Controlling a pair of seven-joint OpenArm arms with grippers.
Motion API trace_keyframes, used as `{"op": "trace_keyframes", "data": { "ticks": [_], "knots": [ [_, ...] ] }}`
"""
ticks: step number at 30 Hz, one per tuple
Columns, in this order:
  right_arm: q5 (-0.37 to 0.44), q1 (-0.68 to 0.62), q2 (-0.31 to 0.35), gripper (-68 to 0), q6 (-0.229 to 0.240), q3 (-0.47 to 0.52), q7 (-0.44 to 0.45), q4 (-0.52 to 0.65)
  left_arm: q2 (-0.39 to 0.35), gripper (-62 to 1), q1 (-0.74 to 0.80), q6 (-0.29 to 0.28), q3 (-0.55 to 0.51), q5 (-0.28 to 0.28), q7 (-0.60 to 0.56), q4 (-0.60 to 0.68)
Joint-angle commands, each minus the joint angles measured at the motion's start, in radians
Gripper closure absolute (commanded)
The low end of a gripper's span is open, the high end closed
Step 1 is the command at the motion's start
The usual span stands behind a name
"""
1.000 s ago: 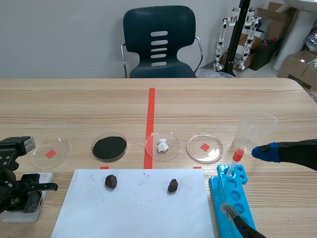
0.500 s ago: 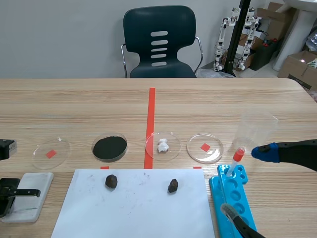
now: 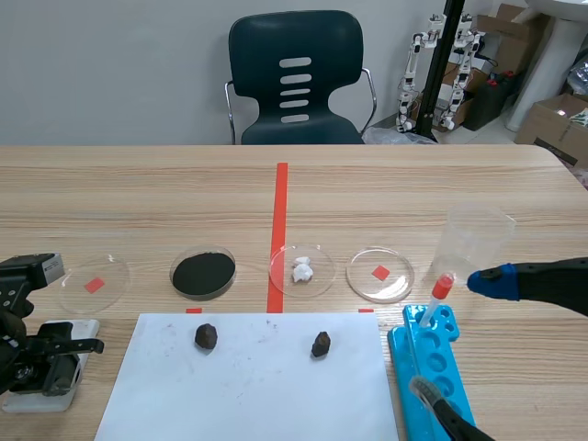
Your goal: Rub the mineral on the streak plate below the first streak
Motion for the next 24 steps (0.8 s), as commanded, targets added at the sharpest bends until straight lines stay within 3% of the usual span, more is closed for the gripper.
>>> {"op": "trace_keyframes", "data": {
  "ticks": [1,17,24],
  "knots": [
    [0.011,0.001,0.0,-52.9,0.0,0.001,0.01,0.005,-0.001,-5.1,0.007,0.006,-0.001,0.021,-0.001,0.004],
    [0.011,0.001,0.0,-52.9,0.0,0.001,0.01,0.005,-0.006,-5.1,0.007,0.149,-0.002,0.395,0.097,0.004],
    [0.011,0.001,0.0,-52.9,0.0,0.001,0.01,0.005,-0.006,-5.1,0.007,0.167,-0.002,0.41,0.066,0.005]
  ]
}}
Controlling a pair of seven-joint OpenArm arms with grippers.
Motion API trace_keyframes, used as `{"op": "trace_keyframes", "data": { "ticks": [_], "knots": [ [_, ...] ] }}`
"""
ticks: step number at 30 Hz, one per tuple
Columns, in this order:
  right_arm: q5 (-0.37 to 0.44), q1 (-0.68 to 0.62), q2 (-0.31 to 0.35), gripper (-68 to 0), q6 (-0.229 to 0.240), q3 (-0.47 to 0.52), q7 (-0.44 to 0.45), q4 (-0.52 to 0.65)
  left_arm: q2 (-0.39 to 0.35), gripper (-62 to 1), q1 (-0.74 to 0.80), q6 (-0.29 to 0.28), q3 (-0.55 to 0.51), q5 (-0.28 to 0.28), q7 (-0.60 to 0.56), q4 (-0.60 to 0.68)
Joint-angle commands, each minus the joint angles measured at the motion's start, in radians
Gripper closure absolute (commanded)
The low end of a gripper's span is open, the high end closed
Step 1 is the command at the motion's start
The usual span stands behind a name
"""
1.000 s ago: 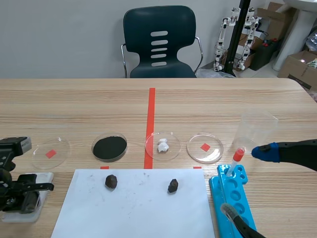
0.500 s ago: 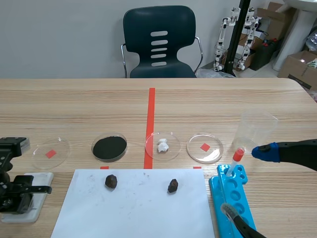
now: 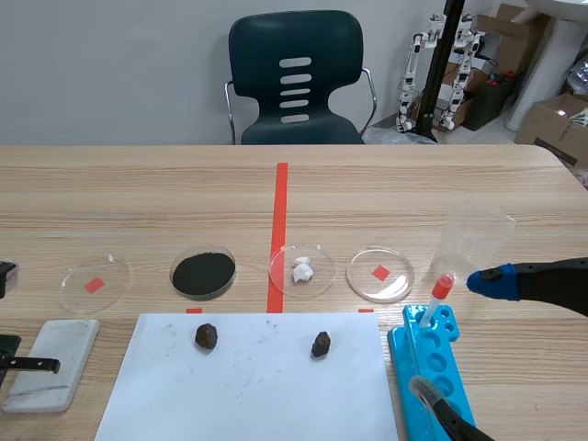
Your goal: Rub the mineral on the streak plate below the first streak
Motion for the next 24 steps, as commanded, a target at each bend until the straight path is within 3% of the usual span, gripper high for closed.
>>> {"op": "trace_keyframes", "data": {
  "ticks": [1,14,24],
  "knots": [
    [0.011,0.001,0.0,-52.9,0.0,0.001,0.01,0.005,-0.014,-5.1,-0.003,0.005,-0.005,0.005,-0.025,0.005],
    [0.011,0.001,0.0,-52.9,0.0,0.001,0.008,0.005,-0.014,-5.1,0.13,0.005,-0.07,-0.009,-0.259,0.143],
    [0.011,0.001,0.0,-52.9,0.0,0.001,0.008,0.005,-0.014,-5.1,0.378,-0.001,-0.152,-0.094,-0.587,0.367]
  ]
}}
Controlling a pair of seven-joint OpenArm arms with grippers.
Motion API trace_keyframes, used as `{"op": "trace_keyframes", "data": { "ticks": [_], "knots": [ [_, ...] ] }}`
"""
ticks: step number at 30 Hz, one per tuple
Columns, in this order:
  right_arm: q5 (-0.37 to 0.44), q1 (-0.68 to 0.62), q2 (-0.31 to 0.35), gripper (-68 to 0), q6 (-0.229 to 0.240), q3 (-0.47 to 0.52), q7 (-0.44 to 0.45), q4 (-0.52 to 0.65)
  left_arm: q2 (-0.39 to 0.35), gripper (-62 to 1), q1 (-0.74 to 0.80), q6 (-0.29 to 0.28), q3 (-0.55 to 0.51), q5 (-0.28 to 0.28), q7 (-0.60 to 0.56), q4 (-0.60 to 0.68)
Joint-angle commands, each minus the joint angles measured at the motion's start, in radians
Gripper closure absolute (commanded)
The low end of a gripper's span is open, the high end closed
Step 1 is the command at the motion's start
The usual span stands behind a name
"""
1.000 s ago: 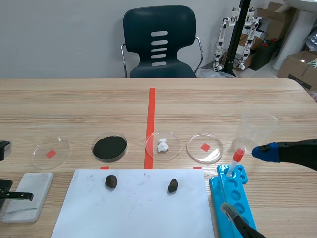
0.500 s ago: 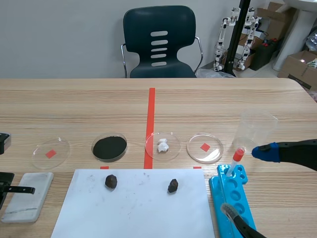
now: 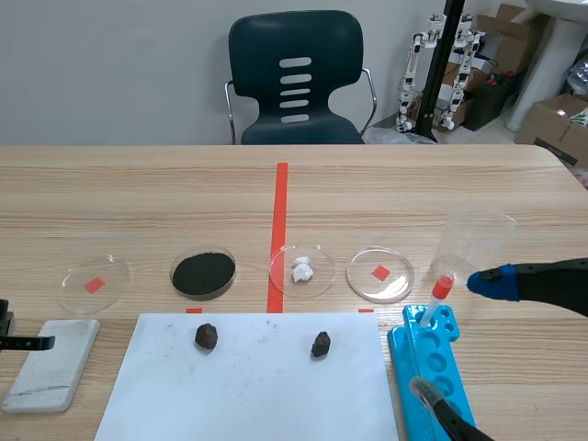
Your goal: Rub the mineral on the streak plate below the first streak
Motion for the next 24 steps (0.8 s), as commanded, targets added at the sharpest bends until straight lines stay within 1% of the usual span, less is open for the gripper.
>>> {"op": "trace_keyframes", "data": {
  "ticks": [1,2,5,8,13,18,21,24],
  "knots": [
    [0.01,0.001,0.0,-52.9,0.0,0.001,0.011,0.005,-0.011,-5.1,0.039,-0.007,-0.007,-0.011,-0.044,0.044],
    [0.01,0.001,0.0,-52.9,0.0,0.001,0.011,0.005,-0.011,-5.1,0.066,-0.029,-0.01,-0.018,-0.074,0.067],
    [0.01,0.001,0.0,-52.9,0.0,0.001,0.011,0.005,-0.011,-5.1,0.147,-0.113,-0.011,-0.021,-0.181,0.136],
    [0.01,0.001,0.0,-52.9,0.0,0.001,0.011,0.005,-0.011,-5.1,0.225,-0.182,-0.011,-0.021,-0.291,0.207],
    [0.01,0.001,0.0,-52.9,0.0,0.001,0.011,0.005,-0.011,-5.1,0.343,-0.271,-0.011,-0.021,-0.458,0.312],
    [0.01,0.001,0.0,-52.9,0.0,0.001,0.011,0.005,-0.005,-5.1,0.436,-0.36,-0.01,-0.019,-0.589,0.385],
    [0.01,0.001,0.0,-52.9,0.0,0.001,0.011,0.005,-0.005,-5.1,0.483,-0.409,-0.01,0.008,-0.653,0.417],
    [0.01,0.001,0.0,-52.9,0.0,0.001,0.011,0.005,-0.005,-5.1,0.519,-0.423,-0.01,0.053,-0.702,0.432]
  ]
}}
